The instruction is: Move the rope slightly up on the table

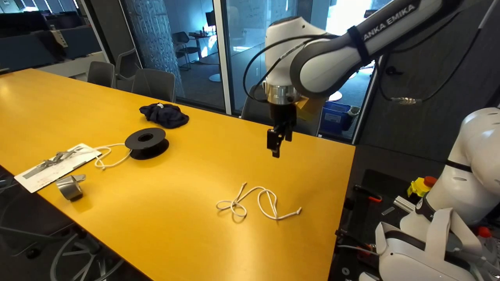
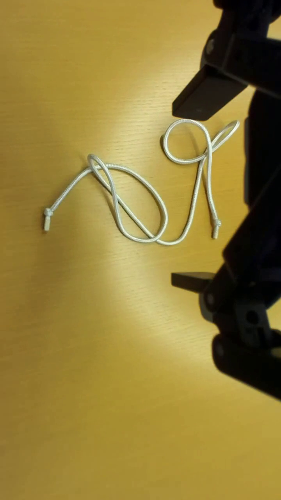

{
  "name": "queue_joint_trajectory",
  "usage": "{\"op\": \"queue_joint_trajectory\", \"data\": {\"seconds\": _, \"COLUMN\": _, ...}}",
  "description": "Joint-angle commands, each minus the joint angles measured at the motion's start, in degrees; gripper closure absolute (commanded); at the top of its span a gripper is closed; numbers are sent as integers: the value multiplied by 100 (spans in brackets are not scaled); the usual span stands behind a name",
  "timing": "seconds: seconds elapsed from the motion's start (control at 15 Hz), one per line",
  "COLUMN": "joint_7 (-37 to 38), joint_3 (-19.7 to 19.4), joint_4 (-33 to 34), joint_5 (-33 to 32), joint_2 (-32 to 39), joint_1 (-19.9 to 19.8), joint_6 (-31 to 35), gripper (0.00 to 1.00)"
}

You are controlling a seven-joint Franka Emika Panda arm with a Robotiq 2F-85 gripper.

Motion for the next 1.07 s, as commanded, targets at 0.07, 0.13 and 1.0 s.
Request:
{"op": "queue_joint_trajectory", "data": {"seconds": 0.07, "joint_7": 909, "joint_3": -4, "joint_4": 99, "joint_5": 383, "joint_2": 1031, "joint_1": 111, "joint_6": 727, "gripper": 0}}
{"op": "queue_joint_trajectory", "data": {"seconds": 0.13, "joint_7": 980, "joint_3": -15, "joint_4": 99, "joint_5": 552, "joint_2": 1226, "joint_1": 145, "joint_6": 944, "gripper": 0}}
{"op": "queue_joint_trajectory", "data": {"seconds": 1.0, "joint_7": 1627, "joint_3": -167, "joint_4": 489, "joint_5": 1280, "joint_2": 3008, "joint_1": 567, "joint_6": 2767, "gripper": 0}}
